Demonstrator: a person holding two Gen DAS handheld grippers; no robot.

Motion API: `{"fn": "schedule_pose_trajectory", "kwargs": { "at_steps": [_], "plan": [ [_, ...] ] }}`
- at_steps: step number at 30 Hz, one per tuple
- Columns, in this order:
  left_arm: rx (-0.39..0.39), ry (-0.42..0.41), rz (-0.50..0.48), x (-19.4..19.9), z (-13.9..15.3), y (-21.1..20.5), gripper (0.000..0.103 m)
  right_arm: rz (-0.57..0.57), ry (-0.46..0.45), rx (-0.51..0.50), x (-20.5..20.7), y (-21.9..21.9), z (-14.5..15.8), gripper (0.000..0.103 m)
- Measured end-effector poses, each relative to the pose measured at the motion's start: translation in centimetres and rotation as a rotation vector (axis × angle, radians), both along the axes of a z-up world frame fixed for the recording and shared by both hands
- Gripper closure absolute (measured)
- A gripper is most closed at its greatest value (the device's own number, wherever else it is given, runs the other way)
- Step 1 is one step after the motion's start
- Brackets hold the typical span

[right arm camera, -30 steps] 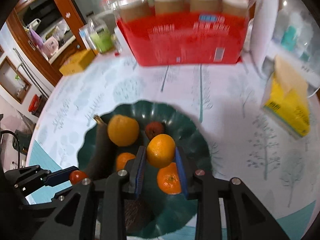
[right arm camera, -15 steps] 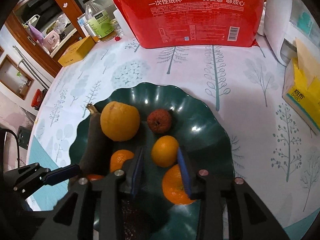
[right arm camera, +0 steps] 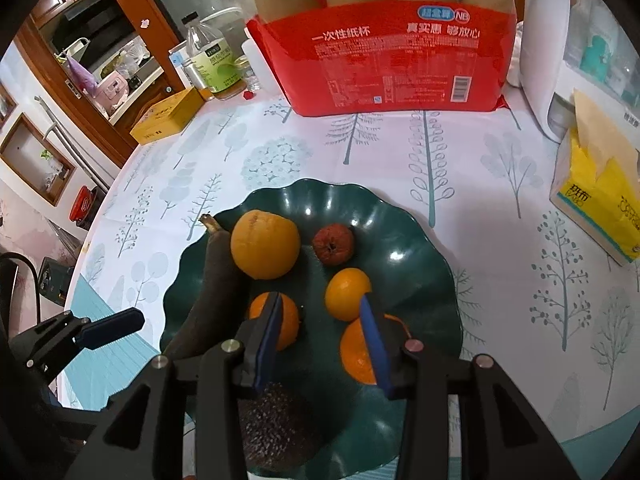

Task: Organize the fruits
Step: 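Move both tools back to the round mat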

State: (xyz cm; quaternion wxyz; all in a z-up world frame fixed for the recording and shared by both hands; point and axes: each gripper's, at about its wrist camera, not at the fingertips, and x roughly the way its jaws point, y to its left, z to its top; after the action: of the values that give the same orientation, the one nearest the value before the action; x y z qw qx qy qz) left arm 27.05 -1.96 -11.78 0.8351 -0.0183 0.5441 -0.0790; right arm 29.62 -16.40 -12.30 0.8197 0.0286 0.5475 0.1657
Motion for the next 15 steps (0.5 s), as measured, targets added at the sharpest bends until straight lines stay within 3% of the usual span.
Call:
{"fn": "schedule_pose_trajectory", "kwargs": {
  "at_steps": [7,12,15],
  "plan": [
    [-0.005,-0.016,0.024,-1.1,1.1,1.0,0.037,0.0,-0.027,-0.003,-1.2,0.1,1.5,0.062],
    [-0.032,-0.039,0.053,-2.2,2.6,2.0,0.025,-0.009,-0.048,0.002,-2.3,-0.2,3.1,0.062],
    [-0.059,-0.05,0.065,-2.9,3.7,2.5,0.025,-0.022,-0.06,0.015,-3.3,-0.5,4.3,0.062]
  ]
}}
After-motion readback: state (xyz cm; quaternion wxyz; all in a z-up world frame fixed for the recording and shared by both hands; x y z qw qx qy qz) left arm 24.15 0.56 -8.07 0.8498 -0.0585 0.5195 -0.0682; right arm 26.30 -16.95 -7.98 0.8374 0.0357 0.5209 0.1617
